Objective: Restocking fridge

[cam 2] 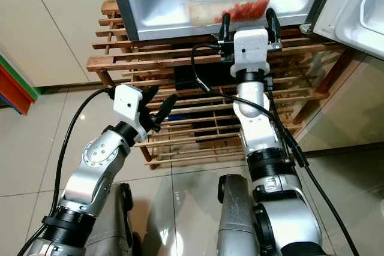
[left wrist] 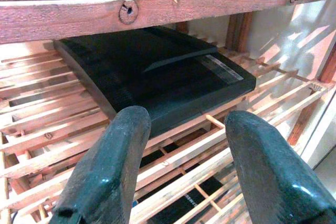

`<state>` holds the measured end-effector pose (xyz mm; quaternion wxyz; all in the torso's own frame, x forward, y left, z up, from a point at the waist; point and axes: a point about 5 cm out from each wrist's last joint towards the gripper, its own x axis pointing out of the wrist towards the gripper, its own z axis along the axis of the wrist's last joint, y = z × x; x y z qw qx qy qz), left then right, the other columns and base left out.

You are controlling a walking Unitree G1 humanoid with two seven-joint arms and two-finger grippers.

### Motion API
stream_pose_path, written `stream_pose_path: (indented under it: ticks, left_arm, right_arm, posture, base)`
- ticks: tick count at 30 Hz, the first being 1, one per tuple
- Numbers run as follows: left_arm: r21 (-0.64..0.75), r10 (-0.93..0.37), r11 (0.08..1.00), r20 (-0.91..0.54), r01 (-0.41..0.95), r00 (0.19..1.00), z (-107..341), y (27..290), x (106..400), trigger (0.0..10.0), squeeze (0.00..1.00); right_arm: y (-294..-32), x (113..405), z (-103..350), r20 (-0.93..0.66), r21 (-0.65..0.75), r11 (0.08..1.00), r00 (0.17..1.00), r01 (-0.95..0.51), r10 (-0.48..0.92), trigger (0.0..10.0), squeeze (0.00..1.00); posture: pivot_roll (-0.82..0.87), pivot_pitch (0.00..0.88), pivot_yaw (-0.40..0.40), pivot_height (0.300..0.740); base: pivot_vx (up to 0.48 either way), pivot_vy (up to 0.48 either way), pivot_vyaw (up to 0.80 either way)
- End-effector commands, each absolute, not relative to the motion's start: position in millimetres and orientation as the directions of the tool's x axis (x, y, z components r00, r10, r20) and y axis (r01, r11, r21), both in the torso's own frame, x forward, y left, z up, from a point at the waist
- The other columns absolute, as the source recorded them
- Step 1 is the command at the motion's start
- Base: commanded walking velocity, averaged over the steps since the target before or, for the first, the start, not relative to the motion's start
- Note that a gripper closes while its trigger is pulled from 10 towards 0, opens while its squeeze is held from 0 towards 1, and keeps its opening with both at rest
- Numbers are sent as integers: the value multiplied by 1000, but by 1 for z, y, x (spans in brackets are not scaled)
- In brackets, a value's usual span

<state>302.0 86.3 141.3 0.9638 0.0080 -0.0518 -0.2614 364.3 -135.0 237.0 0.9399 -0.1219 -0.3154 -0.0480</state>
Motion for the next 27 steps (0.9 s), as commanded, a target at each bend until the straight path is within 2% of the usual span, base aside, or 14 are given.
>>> stream_pose_path:
  ticks: [1,6,14,20,23,24,25,27]
  left_arm:
    - [64,-503,864,92,499,859,144,87,303,10000,0]
    - [75,-505,863,81,500,859,143,84,303,10000,0]
    - [77,-508,861,74,503,858,143,83,304,10000,0]
    - [78,-509,860,68,504,858,142,82,303,10000,0]
    - [88,-506,862,84,499,858,146,84,302,10000,0]
    - [88,-506,862,84,499,858,146,84,302,10000,0]
    - [94,-505,862,102,497,857,151,85,300,10000,0]
    - [100,-502,864,115,493,857,153,87,299,10000,0]
  right_arm:
    - [-128,368,244,624,-206,967,781,150,12,10000,0]
    - [-135,380,223,493,-147,980,869,137,-47,10000,0]
    - [-139,378,214,469,-149,982,883,117,-34,10000,0]
    - [-142,365,212,471,-86,992,881,97,-45,10000,0]
    - [-146,341,218,502,-53,991,861,125,-82,10000,0]
    - [-146,341,218,502,-53,991,861,125,-82,10000,0]
    - [-148,320,217,518,-62,989,852,135,-83,10000,0]
    - [-149,303,213,512,-81,987,856,139,-79,10000,0]
  posture:
    - [-111,123,52,536]
    - [-101,122,51,536]
    - [-105,121,47,536]
    - [-117,119,35,536]
    - [-131,108,21,536]
    - [-131,108,21,536]
    - [-135,103,18,536]
    - [-140,97,19,536]
  base:
    - [0,0,0]
    - [0,0,0]
    - [0,0,0]
    - [0,0,0]
    - [0,0,0]
    - [0,0,0]
    - [0,0,0]
    - [0,0,0]
